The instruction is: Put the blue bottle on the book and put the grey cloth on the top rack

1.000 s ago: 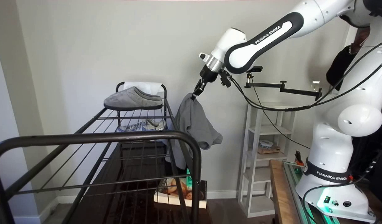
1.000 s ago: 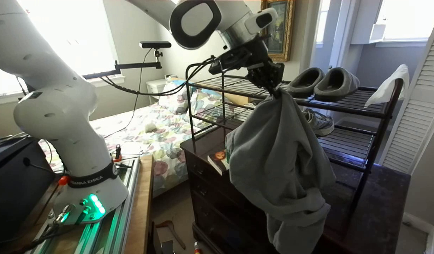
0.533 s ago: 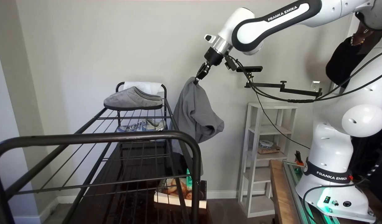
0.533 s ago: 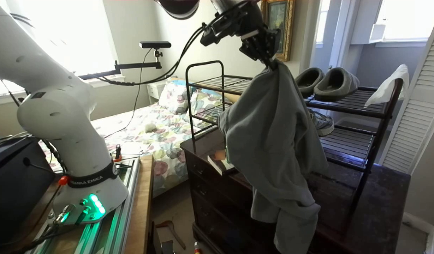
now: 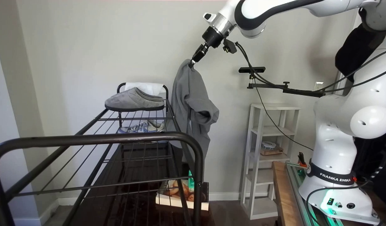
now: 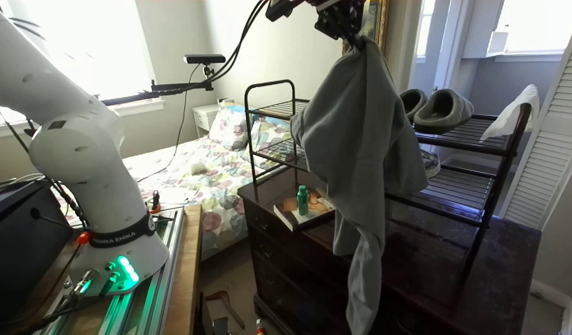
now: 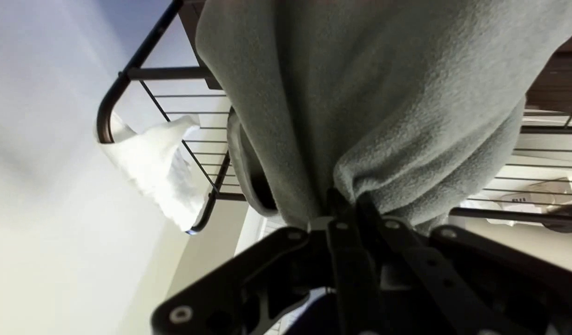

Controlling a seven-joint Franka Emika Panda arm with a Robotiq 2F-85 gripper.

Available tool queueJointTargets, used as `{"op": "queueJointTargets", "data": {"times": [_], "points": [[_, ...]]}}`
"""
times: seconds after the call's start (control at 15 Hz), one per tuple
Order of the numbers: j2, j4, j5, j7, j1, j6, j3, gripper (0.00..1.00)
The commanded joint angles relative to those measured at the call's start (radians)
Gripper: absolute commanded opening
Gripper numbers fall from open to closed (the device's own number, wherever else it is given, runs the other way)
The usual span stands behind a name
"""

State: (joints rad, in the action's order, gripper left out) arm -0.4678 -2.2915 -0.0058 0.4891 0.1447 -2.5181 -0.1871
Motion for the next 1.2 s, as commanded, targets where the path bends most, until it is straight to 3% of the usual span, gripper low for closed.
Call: {"op": "queueJointTargets", "data": {"times": [0.0,0.4,0.67,1.13], "points": [[0.025,0.118,0.064,0.028,0.045,0.079,0.012,0.02],[0.072,0.295,0.102,0.012,0.076,0.186,0.058,0.02],[0.129,0.394,0.137,0.044,0.1,0.167,0.083,0.02],[0.325,0.55,0.387,0.198,0.157,0.059,0.085,0.02]]}}
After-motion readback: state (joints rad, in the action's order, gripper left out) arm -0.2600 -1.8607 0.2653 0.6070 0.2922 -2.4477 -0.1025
